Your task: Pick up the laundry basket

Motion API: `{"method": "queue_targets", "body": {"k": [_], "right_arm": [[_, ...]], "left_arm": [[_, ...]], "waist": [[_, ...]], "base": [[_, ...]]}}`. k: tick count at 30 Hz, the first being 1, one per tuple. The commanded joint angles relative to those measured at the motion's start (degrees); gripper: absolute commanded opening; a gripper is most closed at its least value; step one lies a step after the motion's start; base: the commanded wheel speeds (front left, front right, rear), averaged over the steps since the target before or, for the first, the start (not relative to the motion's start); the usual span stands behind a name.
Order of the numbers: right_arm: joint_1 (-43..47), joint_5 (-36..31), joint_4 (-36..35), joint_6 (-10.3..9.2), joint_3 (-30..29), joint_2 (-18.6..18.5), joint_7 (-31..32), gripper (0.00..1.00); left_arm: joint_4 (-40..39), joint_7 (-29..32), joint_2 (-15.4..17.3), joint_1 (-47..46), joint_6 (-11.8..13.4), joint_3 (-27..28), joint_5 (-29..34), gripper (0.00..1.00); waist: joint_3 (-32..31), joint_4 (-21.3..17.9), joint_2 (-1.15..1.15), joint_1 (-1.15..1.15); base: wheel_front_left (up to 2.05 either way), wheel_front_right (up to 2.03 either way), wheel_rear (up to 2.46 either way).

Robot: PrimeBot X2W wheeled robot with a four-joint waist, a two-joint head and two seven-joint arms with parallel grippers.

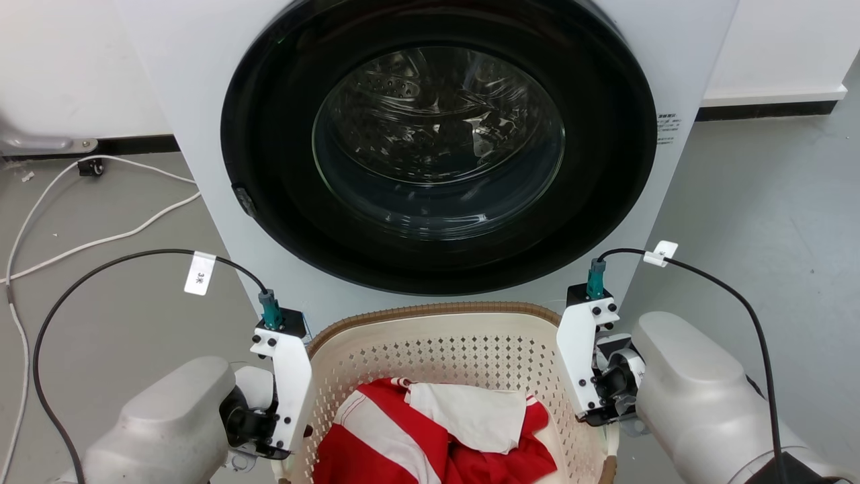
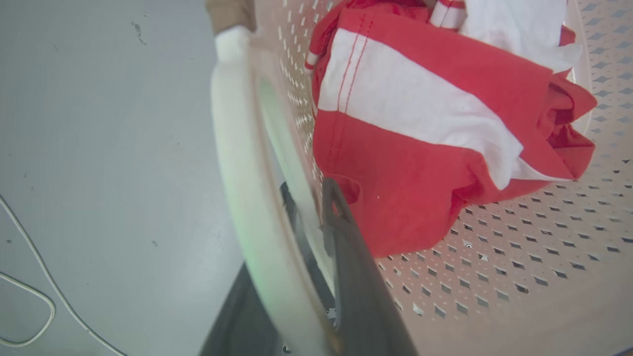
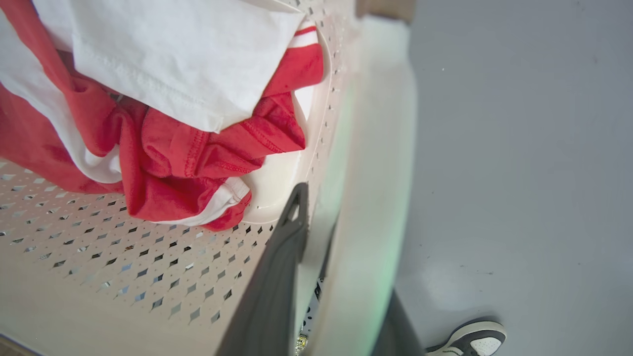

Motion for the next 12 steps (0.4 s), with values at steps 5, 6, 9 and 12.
{"method": "queue_targets", "body": {"k": [5,6,9,12], "right_arm": [[-0.8,0.4,0.4,0.16,0.6,-1.4,-0.5,0.0],[-0.8,0.5,0.5,0.16,0.7,-1.4,-0.5,0.0],[-0.7,0.6,0.5,0.16,1.0,-1.4,-0.6,0.0],[-0.6,1.0,0.4,0.16,1.3,-1.4,-0.7,0.0]], "left_arm": [[0.9,0.5,1.1,0.0,0.1,-0.5,0.6,0.0],[0.9,0.6,1.1,0.1,0.1,-0.5,0.5,0.0],[1.0,0.7,1.2,0.2,0.1,-0.5,0.6,0.0],[1.1,0.7,1.3,0.3,0.1,-0.5,0.7,0.0]], "waist": [[-0.1,0.3,0.0,0.0],[-0.2,0.3,0.0,0.0],[-0.2,0.4,0.0,0.0],[-0.3,0.5,0.0,0.0]], "base": [[0.0,0.0,0.0],[0.0,0.0,0.0],[0.0,0.0,0.0],[0.0,0.0,0.0]]}}
